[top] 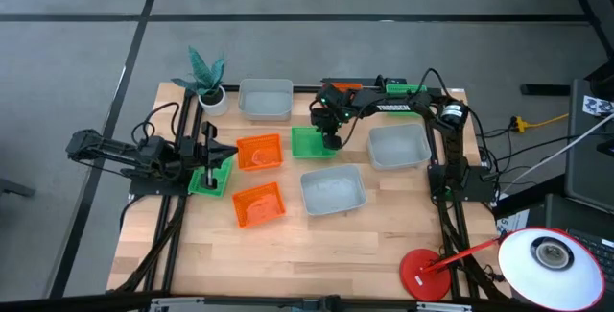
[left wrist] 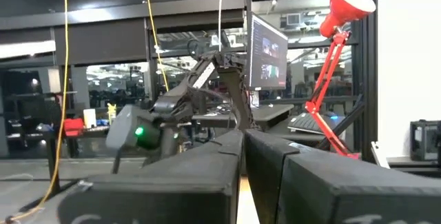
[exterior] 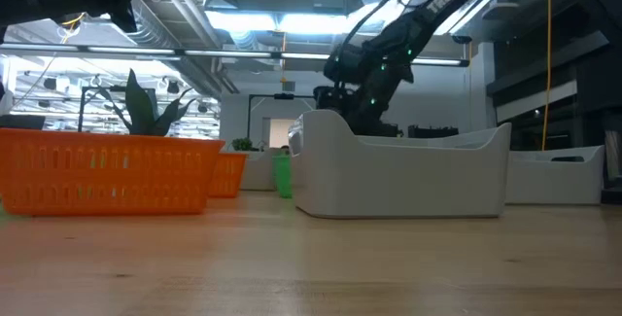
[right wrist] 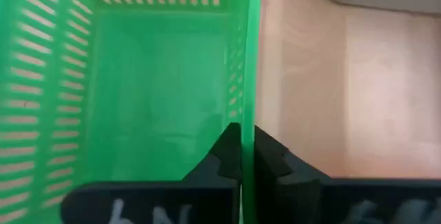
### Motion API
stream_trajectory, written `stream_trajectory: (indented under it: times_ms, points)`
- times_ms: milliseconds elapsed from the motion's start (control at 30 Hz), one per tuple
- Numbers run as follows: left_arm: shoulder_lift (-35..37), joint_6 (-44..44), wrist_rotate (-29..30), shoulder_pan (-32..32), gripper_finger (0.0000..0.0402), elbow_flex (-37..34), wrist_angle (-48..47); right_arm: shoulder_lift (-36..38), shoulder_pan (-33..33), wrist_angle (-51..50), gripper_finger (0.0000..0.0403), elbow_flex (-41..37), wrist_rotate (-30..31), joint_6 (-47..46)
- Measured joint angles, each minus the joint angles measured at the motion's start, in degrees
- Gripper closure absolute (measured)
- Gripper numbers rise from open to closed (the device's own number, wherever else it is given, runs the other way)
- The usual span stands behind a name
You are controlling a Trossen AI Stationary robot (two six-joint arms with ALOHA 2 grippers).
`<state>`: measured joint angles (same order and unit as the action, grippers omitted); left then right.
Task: Stack baskets by color
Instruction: Stack the middle green bin on the right green bin
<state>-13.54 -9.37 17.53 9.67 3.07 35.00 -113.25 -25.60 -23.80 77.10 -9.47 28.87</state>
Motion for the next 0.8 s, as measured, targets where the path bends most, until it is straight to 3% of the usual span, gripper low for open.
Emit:
stream_trajectory:
  times_ms: [267, 533, 800]
  points:
    - [0.00, -0.23, 0.00, -0.01, 0.0392, 0.00, 0.23, 14.20, 0.05, -21.65, 0.0401, 5.55, 4.10, 1.61]
    - [0.00, -0.28, -0.01, -0.01, 0.0392, 0.00, 0.31, 30.18, -3.00, -40.14, 0.0401, 5.75, 22.60, -1.50]
    - [0.00, -0.30, 0.01, -0.02, 0.0392, 0.00, 0.56, 37.73, -9.07, -52.55, 0.0402, 5.73, 35.36, -11.35]
